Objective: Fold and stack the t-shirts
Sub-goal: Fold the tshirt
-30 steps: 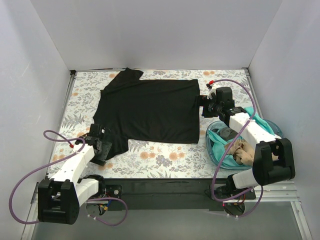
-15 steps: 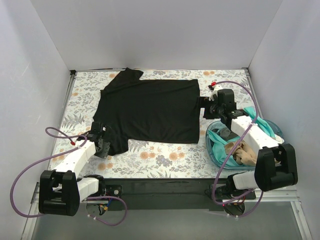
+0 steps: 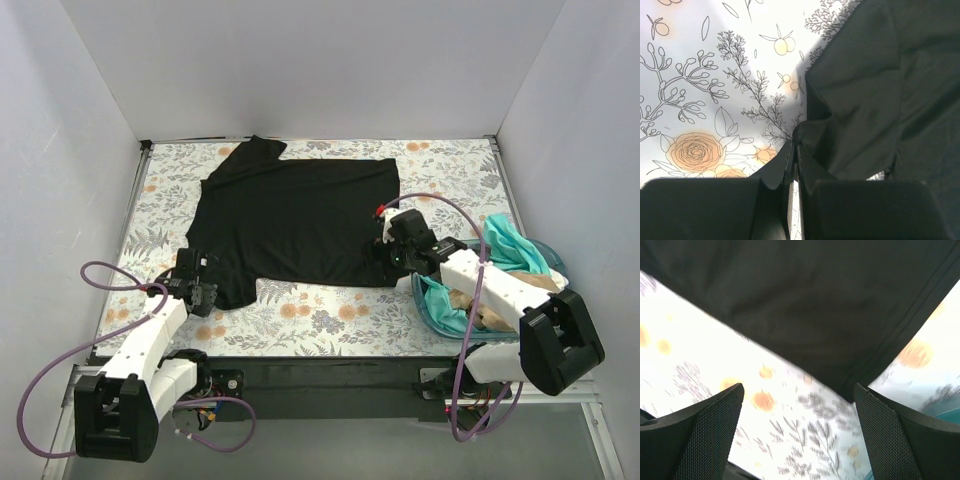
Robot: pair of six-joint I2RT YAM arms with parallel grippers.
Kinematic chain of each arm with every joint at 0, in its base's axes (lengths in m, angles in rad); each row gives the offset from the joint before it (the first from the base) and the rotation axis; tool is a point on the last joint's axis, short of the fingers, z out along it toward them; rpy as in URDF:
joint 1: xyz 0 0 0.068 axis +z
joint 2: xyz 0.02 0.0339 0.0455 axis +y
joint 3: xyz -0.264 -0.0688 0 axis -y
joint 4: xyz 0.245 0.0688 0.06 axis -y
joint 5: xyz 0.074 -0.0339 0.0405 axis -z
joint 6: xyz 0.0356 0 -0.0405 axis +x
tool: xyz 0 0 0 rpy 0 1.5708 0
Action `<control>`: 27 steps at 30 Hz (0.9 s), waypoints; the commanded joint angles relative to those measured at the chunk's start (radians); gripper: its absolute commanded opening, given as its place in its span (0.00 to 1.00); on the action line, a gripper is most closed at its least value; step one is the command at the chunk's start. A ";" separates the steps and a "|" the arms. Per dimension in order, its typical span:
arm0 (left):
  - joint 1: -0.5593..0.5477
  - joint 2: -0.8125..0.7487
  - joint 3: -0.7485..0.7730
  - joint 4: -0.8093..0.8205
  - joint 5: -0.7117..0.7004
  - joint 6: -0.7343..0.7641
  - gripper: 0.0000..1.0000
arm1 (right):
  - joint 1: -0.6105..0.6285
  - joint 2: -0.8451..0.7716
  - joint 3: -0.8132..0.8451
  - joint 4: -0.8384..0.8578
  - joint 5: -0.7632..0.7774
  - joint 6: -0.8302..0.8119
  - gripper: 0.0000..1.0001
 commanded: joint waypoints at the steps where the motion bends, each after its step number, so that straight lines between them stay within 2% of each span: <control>1: 0.002 -0.065 0.021 -0.030 -0.025 0.006 0.00 | 0.052 0.012 -0.022 -0.076 0.050 -0.043 0.96; 4: 0.002 -0.099 0.016 -0.016 0.001 0.007 0.00 | 0.079 0.046 -0.021 -0.095 0.076 -0.053 0.94; 6: 0.002 -0.108 0.021 -0.011 0.017 0.010 0.00 | 0.081 0.078 -0.018 -0.098 0.076 -0.061 0.90; 8: 0.002 -0.114 0.024 -0.013 0.021 0.010 0.00 | 0.081 0.104 0.000 -0.101 0.112 -0.073 0.82; 14: 0.002 -0.113 0.053 -0.026 0.014 0.018 0.00 | 0.081 0.178 0.036 -0.102 0.172 -0.078 0.74; 27: 0.002 -0.096 0.064 -0.027 -0.005 0.013 0.00 | 0.081 0.227 0.057 -0.102 0.269 -0.076 0.67</control>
